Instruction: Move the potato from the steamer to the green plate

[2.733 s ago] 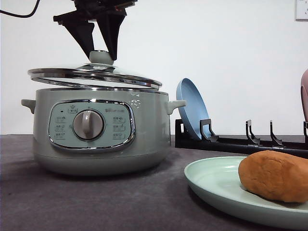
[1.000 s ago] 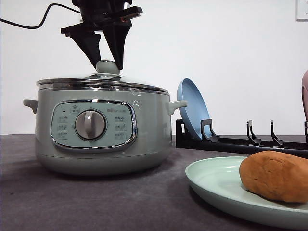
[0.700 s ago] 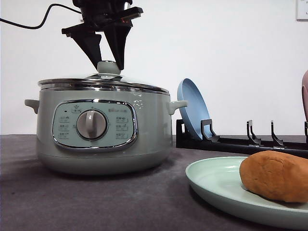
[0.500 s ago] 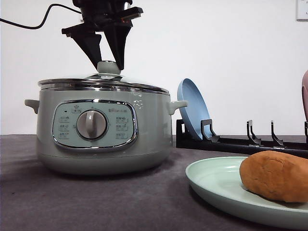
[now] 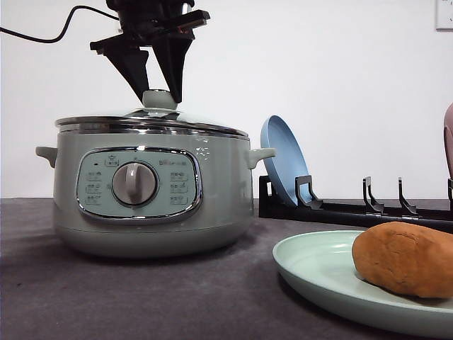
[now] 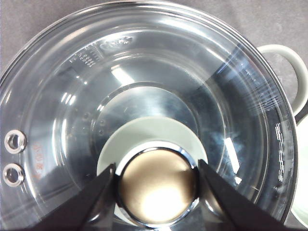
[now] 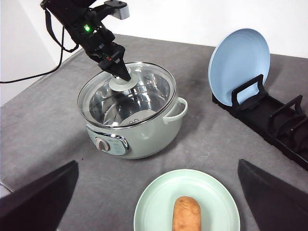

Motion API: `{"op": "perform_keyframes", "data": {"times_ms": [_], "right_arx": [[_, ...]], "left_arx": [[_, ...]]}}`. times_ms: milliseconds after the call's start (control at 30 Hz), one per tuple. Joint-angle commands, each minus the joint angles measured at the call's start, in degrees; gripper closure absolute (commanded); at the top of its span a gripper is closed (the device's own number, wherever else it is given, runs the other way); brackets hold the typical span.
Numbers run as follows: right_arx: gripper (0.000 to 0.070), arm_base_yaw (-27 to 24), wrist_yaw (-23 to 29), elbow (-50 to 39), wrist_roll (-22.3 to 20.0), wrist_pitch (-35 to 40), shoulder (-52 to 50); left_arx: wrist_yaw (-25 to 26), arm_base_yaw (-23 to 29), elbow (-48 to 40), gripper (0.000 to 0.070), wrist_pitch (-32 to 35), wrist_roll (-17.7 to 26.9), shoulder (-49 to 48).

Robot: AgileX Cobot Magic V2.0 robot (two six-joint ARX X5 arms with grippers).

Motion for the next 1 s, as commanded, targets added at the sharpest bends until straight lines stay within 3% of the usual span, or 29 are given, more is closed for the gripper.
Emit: {"op": "perform_keyframes", "data": {"times_ms": [0,967], "right_arx": [[0.0005,0.2,0.1,0.8,0.5,0.3,0.4],[0.0005,0.2,0.1,0.8,0.5,0.3,0.4]], "left_arx": [[0.3,-0.2,1.2,0.07,0.8,-1.2,2.8],[1.6,0.6,1.2,0.07,1.6,-1.1,2.1]]}}
